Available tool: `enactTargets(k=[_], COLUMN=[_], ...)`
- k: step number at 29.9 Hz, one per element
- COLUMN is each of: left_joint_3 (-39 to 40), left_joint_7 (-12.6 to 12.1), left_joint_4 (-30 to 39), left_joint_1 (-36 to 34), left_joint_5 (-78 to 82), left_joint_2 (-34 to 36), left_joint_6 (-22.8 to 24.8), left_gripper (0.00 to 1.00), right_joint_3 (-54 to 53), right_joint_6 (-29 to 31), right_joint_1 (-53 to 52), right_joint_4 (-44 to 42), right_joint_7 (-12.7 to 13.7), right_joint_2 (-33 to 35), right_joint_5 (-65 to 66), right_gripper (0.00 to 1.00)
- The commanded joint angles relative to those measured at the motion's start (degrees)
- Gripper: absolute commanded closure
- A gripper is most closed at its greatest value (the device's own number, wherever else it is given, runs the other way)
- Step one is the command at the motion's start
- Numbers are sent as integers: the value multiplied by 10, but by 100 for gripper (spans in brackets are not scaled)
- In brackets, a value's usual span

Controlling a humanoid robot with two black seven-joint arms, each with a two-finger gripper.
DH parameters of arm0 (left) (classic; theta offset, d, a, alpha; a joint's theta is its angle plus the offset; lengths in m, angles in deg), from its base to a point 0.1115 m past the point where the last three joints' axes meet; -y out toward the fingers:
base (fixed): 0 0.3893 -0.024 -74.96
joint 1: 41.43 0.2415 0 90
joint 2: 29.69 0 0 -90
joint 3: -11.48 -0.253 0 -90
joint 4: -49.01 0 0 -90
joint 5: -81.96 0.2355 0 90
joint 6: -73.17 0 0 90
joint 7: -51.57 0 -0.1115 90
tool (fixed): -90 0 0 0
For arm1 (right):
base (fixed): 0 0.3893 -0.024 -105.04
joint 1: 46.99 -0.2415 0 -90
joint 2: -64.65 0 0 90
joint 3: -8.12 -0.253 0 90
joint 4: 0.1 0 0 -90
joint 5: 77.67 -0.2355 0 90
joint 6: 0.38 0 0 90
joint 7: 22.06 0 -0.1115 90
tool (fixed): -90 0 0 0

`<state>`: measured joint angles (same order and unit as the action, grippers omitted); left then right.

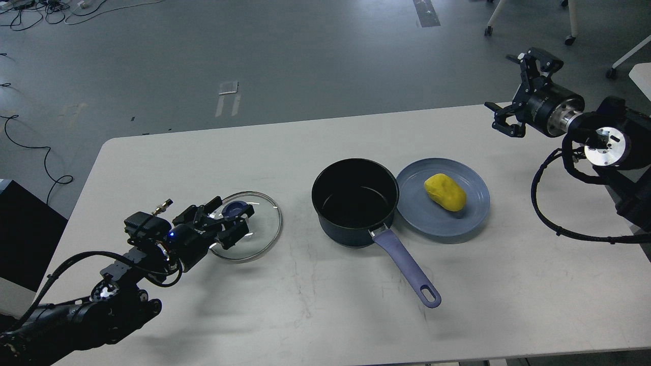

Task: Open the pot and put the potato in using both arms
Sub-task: 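Set the lid on the table, release, and raise the left gripper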

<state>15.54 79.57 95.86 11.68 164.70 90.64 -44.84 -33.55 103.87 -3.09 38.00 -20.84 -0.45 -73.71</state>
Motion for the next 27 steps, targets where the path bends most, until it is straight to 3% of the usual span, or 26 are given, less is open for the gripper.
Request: enactTargets(k=[1, 8, 15, 16, 18, 23, 24, 25, 26, 27], left_joint_3=[-4, 3, 4, 4, 4, 41, 67, 84, 120, 139], left_joint_7=[0, 0, 0, 0, 0, -6, -48, -73, -126, -151], left_joint_4=[3, 20, 25, 25, 19, 24, 24, 24, 23, 20], left_joint_1=[-44, -136, -239, -248, -272, -276, -274, -273, -269, -267], left_joint_5=[-48, -96, -322, -348, -439, -586, -631, -655, -703, -729], left_joint_2=[5, 6, 23, 27, 32, 28, 25, 25, 21, 18], left_joint_6=[0, 0, 15, 48, 182, 353, 401, 426, 475, 497], left_gripper=[2, 2, 2, 2, 2, 2, 2, 2, 2, 2], right_joint_3=[0, 0, 1, 2, 21, 93, 105, 109, 115, 117], right_joint_6=[0, 0, 3, 3, 4, 4, 4, 4, 4, 4], right_joint_1=[-8, -28, -36, -37, -45, -76, -89, -93, -100, -103], right_joint_4=[2, 7, 11, 11, 16, 54, 66, 70, 76, 79], right_joint_7=[0, 0, 1, 1, 0, -14, -21, -24, -27, -28], right_joint_2=[2, 8, 20, 22, 26, 41, 48, 51, 52, 51], right_joint_5=[0, 0, 2, 2, 2, 26, 50, 63, 91, 104], right_gripper=[0, 0, 0, 0, 0, 0, 0, 0, 0, 0])
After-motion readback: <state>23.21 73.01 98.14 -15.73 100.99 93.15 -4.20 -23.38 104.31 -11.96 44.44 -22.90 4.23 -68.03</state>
